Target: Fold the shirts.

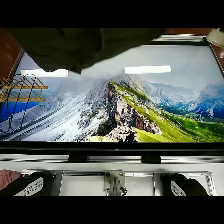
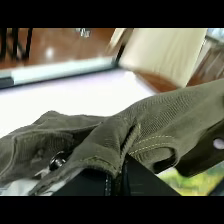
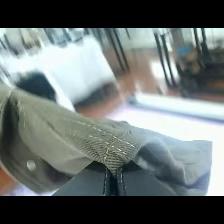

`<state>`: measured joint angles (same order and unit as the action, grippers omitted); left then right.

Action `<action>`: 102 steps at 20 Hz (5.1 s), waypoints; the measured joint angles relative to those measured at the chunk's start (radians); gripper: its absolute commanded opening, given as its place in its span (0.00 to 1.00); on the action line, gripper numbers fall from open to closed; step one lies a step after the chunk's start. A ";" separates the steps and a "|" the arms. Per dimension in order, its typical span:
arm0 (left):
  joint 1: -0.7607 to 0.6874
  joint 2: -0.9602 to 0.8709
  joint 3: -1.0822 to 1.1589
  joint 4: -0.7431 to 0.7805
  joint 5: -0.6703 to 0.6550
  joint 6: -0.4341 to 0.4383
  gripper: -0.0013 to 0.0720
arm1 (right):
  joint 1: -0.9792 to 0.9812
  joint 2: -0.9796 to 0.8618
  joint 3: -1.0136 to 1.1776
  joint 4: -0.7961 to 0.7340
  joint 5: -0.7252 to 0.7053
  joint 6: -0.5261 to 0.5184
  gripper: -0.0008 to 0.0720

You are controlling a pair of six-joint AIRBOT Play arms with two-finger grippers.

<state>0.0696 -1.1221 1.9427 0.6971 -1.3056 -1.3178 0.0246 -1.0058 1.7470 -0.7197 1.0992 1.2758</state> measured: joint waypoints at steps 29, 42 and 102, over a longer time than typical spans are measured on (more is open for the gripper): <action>-0.282 -0.040 -0.901 0.152 0.396 0.157 0.09 | 0.221 -0.047 -0.687 -0.451 -0.183 0.076 0.10; -0.207 0.094 -1.042 0.155 0.242 -0.021 0.09 | 0.223 -0.036 -0.737 -0.245 -0.314 0.013 0.10; -0.227 -0.048 -1.101 0.311 -0.163 0.003 1.00 | 0.527 -0.277 -0.596 -0.536 0.137 0.178 0.72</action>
<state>-0.1577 -1.1706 0.8417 1.0084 -1.4689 -1.3151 0.5514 -1.2823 1.1511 -1.2560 1.2366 1.4536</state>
